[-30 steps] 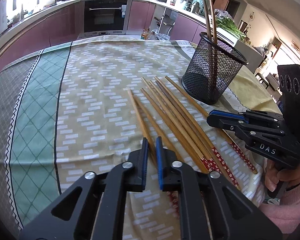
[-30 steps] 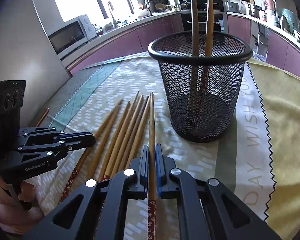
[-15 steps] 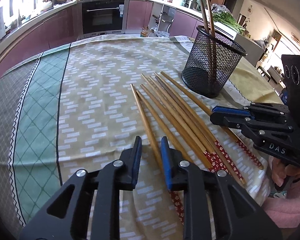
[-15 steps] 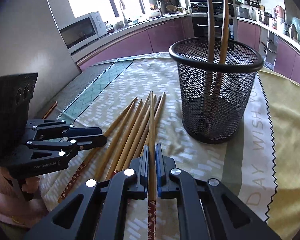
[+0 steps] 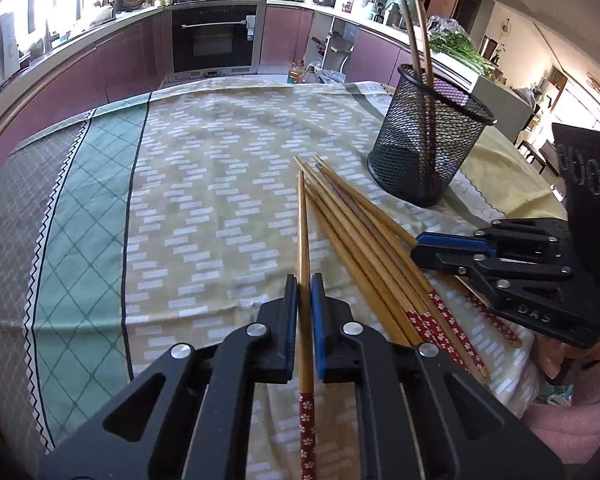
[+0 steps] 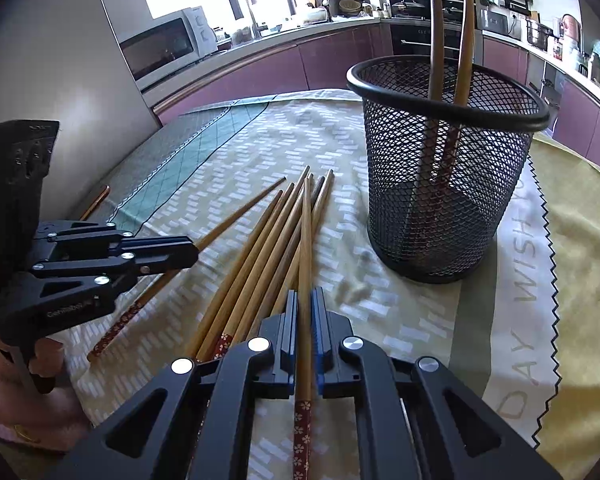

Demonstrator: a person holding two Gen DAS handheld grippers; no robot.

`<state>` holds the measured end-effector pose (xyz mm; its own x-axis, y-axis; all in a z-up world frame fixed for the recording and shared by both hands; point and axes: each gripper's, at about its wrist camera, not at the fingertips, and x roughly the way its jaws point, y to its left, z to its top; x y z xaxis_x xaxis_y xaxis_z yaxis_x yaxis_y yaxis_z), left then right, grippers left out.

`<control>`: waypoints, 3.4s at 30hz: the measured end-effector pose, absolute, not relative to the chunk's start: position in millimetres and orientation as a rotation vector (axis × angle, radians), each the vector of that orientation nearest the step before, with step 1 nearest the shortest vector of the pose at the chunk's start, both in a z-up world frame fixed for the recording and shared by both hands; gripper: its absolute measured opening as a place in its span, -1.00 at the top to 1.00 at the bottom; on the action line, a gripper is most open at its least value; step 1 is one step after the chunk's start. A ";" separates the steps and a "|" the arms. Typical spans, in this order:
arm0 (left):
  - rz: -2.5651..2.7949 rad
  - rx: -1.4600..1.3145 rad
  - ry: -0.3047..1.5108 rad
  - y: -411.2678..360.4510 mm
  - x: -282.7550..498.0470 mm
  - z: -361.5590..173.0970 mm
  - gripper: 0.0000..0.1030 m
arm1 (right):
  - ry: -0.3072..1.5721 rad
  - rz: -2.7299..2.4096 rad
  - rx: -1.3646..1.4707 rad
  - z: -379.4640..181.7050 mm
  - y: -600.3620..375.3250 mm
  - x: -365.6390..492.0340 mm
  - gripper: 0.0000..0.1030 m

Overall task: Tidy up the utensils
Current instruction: 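Lift the chopstick with the right gripper and carry it over the mesh cup, then lower the chopstick into the mesh cup with the right gripper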

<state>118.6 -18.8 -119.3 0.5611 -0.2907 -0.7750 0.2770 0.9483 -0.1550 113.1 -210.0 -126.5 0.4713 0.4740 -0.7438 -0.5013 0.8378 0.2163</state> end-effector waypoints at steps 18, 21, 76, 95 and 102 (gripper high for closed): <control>-0.433 0.001 0.973 -33.0 126.1 -129.5 0.81 | 0.904 0.600 -0.068 -125.0 -205.0 120.7 0.86; -0.420 0.017 0.970 -36.4 128.9 -128.6 0.86 | 0.885 0.607 -0.068 -120.5 -205.6 117.2 0.88; -0.638 -0.120 0.543 -53.0 143.1 62.4 0.86 | 0.433 0.545 0.043 26.9 -282.2 105.1 0.89; -0.606 -0.084 0.472 -85.2 171.8 89.6 0.86 | 0.415 0.504 0.038 31.7 -285.2 141.9 0.89; -0.599 -0.037 0.544 -99.7 181.4 67.4 0.86 | 0.470 0.472 0.040 16.1 -285.0 156.8 0.89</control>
<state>181.4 -99.7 67.4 0.6899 -0.5453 -0.4762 0.5263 0.8294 -0.1873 156.8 -285.0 16.1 0.7862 0.4466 -0.4271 -0.4287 0.8920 0.1437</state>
